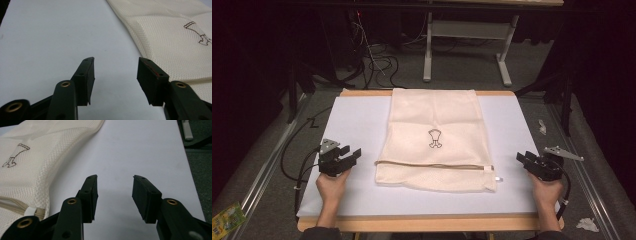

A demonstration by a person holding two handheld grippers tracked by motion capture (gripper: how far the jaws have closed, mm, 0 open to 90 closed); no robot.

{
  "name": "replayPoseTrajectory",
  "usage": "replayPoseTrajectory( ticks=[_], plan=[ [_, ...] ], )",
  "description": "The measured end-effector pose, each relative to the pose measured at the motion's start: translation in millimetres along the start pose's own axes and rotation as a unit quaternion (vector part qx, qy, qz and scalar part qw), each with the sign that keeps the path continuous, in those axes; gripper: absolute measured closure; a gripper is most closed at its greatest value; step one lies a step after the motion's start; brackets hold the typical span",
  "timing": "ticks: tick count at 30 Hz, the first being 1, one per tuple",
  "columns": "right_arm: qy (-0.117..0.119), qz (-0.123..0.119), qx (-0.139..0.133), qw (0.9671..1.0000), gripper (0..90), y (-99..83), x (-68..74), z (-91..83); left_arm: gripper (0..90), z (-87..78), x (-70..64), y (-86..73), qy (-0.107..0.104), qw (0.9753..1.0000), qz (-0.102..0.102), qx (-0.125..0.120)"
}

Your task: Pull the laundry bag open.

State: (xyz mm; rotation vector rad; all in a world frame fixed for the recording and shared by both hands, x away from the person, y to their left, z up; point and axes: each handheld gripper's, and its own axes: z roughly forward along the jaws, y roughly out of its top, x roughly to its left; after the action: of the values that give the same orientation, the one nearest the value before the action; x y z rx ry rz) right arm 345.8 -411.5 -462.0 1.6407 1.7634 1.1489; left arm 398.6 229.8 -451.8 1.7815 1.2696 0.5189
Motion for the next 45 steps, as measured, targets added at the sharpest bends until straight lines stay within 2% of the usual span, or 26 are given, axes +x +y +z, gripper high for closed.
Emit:
replayPoseTrajectory(
  ticks=[4, 7, 12, 19, 26, 35, 39, 41, 45],
  plan=[
    [-0.006, -0.003, 0.004, 1.0000, 56.5, -0.9, 0.2, 3.0, 48.4, 3.4, 0.9, -0.8, 0.009, 1.0000, 0.003, -0.001],
    [-0.015, -0.024, 0.014, 0.9995, 56.5, -1.7, 4.5, 7.4, 48.4, 7.5, 2.2, -1.1, 0.015, 0.9999, 0.000, -0.003],
    [-0.018, -0.023, 0.014, 0.9995, 56.6, -1.9, 7.3, 12.7, 48.4, 14.4, 3.6, -2.8, 0.017, 0.9998, -0.008, -0.001],
    [-0.028, -0.028, 0.021, 0.9990, 56.6, -2.6, 7.7, 18.5, 48.1, 19.4, 4.3, -4.6, 0.016, 0.9998, -0.009, 0.000],
    [-0.036, -0.031, 0.023, 0.9986, 56.6, -2.2, 8.4, 19.4, 47.9, 22.9, 5.5, -5.6, 0.025, 0.9997, -0.005, 0.001],
    [-0.046, -0.034, 0.024, 0.9981, 56.0, -3.5, 8.9, 20.6, 47.8, 28.2, 3.5, -11.0, 0.033, 0.9994, 0.006, 0.006],
    [-0.047, -0.035, 0.024, 0.9980, 55.3, -4.0, 9.2, 20.8, 47.8, 31.7, 0.6, -14.5, 0.039, 0.9989, 0.020, 0.013],
    [-0.053, -0.034, 0.014, 0.9979, 54.2, -5.4, 10.2, 19.1, 47.8, 33.5, -1.7, -16.0, 0.042, 0.9986, 0.029, 0.017],
    [-0.058, -0.042, 0.020, 0.9972, 53.5, -5.3, 11.4, 20.4, 46.7, 32.7, -1.7, -16.9, 0.040, 0.9987, 0.029, 0.012]
  ],
)
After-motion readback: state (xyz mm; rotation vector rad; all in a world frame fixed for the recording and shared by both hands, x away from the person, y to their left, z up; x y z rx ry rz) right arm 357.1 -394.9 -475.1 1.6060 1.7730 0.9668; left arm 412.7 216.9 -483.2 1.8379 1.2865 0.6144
